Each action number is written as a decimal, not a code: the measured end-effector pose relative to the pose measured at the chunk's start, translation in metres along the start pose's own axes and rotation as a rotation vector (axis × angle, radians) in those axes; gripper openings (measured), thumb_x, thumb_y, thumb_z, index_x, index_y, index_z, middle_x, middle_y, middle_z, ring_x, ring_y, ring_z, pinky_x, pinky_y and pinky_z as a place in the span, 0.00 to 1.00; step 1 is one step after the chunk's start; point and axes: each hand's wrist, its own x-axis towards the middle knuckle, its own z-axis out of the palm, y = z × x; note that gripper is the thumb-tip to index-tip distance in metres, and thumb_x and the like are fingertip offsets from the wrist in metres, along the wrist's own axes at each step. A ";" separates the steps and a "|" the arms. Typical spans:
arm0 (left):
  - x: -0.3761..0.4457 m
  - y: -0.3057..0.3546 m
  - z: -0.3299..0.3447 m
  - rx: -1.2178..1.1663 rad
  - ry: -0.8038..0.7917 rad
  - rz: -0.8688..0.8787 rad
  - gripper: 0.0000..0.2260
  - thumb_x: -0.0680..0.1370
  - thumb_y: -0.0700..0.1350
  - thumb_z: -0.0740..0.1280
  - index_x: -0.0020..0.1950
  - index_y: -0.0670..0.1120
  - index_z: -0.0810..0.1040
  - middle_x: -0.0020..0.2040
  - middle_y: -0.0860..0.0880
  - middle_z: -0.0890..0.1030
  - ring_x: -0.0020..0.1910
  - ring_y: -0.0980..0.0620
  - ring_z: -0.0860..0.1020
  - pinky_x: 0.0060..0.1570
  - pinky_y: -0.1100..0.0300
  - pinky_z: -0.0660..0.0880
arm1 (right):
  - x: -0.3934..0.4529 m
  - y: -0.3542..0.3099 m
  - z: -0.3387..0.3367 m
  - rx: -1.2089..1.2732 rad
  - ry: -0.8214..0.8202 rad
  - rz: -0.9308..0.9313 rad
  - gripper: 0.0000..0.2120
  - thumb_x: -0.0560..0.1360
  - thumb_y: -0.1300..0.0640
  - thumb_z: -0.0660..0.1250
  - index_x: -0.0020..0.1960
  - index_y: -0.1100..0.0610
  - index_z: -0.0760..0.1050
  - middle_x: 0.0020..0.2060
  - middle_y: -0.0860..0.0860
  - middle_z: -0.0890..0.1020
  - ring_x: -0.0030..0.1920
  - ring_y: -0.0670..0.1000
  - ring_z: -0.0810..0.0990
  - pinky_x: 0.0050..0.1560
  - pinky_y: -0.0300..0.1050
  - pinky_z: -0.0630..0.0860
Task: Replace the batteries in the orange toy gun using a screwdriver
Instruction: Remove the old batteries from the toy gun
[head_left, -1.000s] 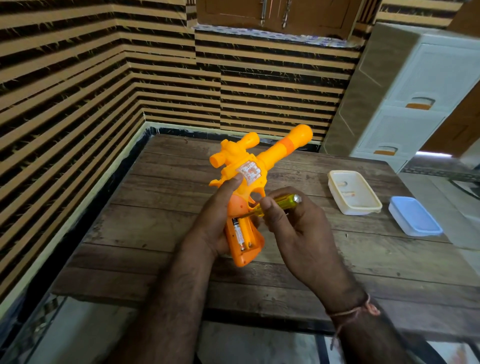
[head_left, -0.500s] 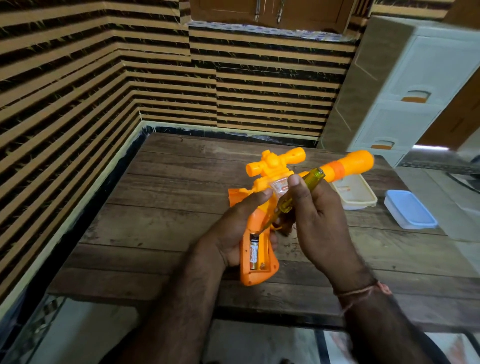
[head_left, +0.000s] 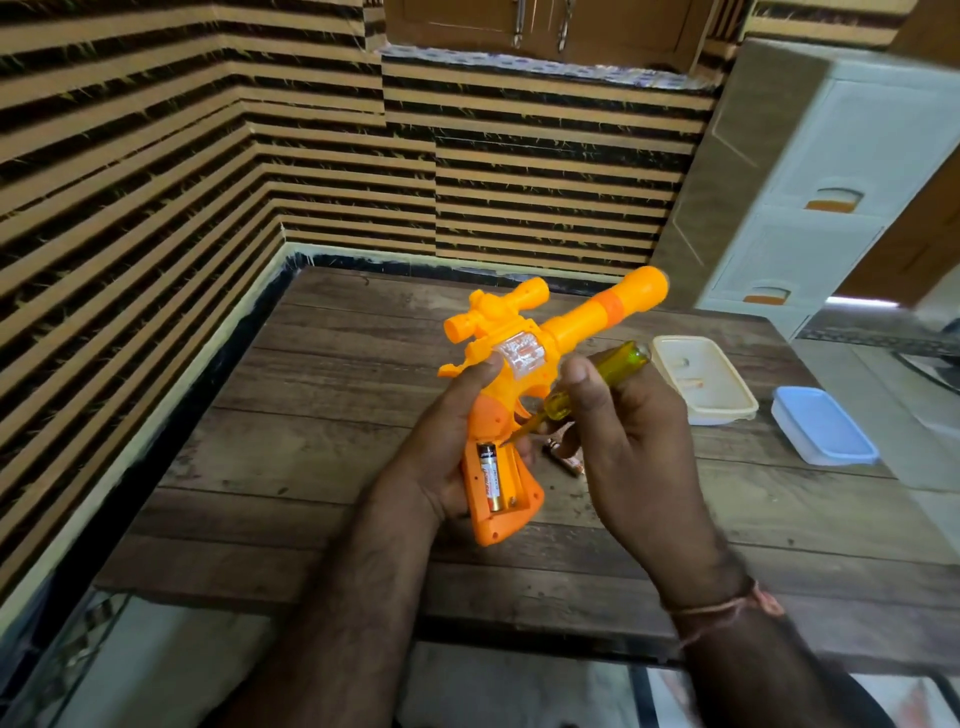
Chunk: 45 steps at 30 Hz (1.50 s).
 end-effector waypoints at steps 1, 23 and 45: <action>0.000 0.000 0.001 0.000 0.002 0.000 0.18 0.79 0.58 0.62 0.56 0.46 0.81 0.38 0.45 0.82 0.29 0.50 0.77 0.31 0.60 0.73 | -0.001 0.001 0.001 -0.016 -0.008 -0.009 0.14 0.79 0.52 0.62 0.43 0.61 0.76 0.33 0.53 0.81 0.32 0.51 0.80 0.32 0.46 0.77; 0.006 -0.014 0.003 -0.109 0.047 -0.052 0.25 0.75 0.59 0.69 0.68 0.48 0.77 0.69 0.36 0.73 0.63 0.36 0.67 0.64 0.44 0.63 | 0.001 0.005 0.001 -0.133 0.006 0.012 0.19 0.77 0.41 0.57 0.45 0.57 0.73 0.34 0.53 0.78 0.34 0.53 0.78 0.35 0.60 0.75; 0.002 0.004 -0.003 -0.092 0.139 0.010 0.21 0.74 0.59 0.66 0.50 0.42 0.82 0.44 0.39 0.81 0.40 0.42 0.80 0.49 0.49 0.76 | -0.010 0.006 -0.003 -0.587 -0.567 -0.058 0.17 0.71 0.45 0.60 0.58 0.43 0.77 0.41 0.45 0.83 0.38 0.48 0.80 0.40 0.49 0.77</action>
